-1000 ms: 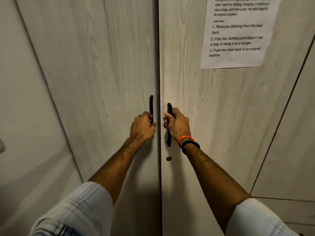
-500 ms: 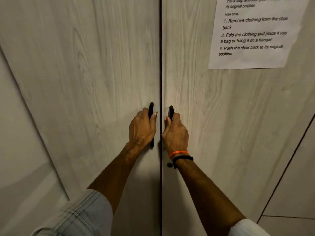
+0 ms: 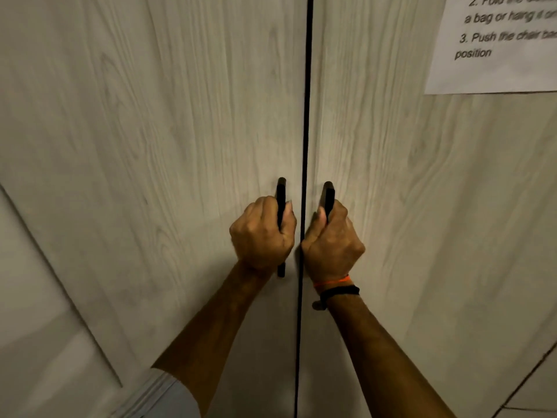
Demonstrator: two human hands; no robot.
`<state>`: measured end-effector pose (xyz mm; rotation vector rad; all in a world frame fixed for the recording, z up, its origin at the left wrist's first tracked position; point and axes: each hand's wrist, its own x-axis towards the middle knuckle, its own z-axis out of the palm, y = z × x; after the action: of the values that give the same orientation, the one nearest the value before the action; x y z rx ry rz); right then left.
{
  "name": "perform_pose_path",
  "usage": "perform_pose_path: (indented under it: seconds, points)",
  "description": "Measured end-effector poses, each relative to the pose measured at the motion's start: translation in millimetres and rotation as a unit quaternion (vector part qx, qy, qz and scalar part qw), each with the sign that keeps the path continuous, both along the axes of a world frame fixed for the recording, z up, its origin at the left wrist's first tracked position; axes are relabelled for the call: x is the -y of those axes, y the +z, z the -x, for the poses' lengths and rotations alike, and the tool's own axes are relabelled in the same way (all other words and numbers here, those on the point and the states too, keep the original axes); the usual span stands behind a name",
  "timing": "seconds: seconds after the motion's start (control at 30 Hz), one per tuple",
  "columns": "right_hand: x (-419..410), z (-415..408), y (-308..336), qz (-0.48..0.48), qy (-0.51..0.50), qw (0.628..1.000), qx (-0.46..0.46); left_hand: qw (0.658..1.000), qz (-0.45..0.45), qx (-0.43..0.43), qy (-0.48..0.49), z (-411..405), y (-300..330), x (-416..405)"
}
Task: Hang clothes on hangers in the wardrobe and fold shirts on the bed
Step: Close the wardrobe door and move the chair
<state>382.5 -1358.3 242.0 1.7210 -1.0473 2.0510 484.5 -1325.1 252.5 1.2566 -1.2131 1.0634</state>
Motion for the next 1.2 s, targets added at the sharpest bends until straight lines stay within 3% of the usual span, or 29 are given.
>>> perform_pose_path:
  seconds: [0.1,0.37,0.6,0.73,1.2]
  points:
    - [1.3,-1.4,2.8,-0.023,0.001,1.0,-0.002,1.0,-0.014,0.008,-0.009,0.7,1.4,-1.1]
    - [-27.3,14.1,13.5,-0.188,0.116,0.974,-0.047,0.98,-0.18,-0.076,-0.026,13.7,11.4,-31.8]
    - [-58.4,52.5,38.1,-0.375,0.221,0.891,-0.131,0.882,-0.405,-0.194,-0.145,17.9,27.1,-66.7]
    - [-75.9,74.5,37.9,-0.427,0.243,0.854,-0.173,0.838,-0.441,-0.261,-0.187,26.0,31.9,-89.5]
    - [-142.1,142.8,-8.0,-0.423,0.19,0.873,-0.152,0.801,-0.486,-0.27,-0.222,71.2,-4.1,-135.9]
